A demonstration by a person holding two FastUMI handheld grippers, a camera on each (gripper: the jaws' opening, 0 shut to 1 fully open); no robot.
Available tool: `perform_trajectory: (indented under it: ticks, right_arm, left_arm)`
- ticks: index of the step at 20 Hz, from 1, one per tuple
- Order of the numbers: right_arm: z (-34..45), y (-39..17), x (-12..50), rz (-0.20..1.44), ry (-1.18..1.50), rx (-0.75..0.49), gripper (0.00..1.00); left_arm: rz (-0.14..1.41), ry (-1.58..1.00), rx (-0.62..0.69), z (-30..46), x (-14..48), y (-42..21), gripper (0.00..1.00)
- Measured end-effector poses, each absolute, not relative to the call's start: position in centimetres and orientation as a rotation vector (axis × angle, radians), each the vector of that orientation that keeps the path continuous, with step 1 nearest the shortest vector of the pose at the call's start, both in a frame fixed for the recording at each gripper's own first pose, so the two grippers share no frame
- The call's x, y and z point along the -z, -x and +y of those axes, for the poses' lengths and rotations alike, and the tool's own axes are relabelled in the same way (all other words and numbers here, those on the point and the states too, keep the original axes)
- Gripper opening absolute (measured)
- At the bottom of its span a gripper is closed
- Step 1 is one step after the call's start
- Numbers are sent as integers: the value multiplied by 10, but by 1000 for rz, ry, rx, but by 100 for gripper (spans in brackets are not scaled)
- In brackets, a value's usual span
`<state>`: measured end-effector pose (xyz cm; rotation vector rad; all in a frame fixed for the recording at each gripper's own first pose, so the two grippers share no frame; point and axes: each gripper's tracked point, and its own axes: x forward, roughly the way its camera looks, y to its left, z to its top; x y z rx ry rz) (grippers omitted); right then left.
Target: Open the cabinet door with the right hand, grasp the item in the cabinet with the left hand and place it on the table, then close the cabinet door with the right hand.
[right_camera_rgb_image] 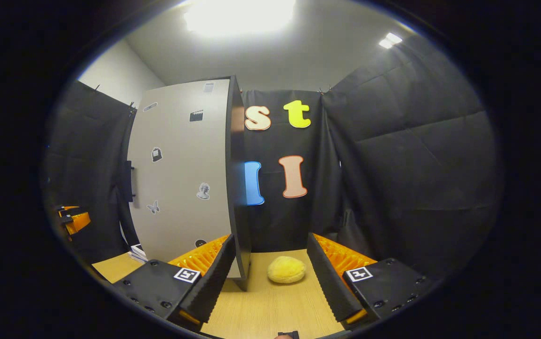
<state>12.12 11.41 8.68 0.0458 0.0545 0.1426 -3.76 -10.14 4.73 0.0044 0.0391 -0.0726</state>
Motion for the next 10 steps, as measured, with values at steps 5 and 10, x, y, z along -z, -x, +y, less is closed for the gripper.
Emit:
perform_trajectory:
  ticks: [5,10]
  right_arm:
    - [114,-122,-89,36,-21,-152,96]
    - [115,-123,-91,27,-17,-152,96]
  left_arm:
    - [33,-12,64,-99,-47,37,80]
    - [33,-6,51,-97,-45,36,80]
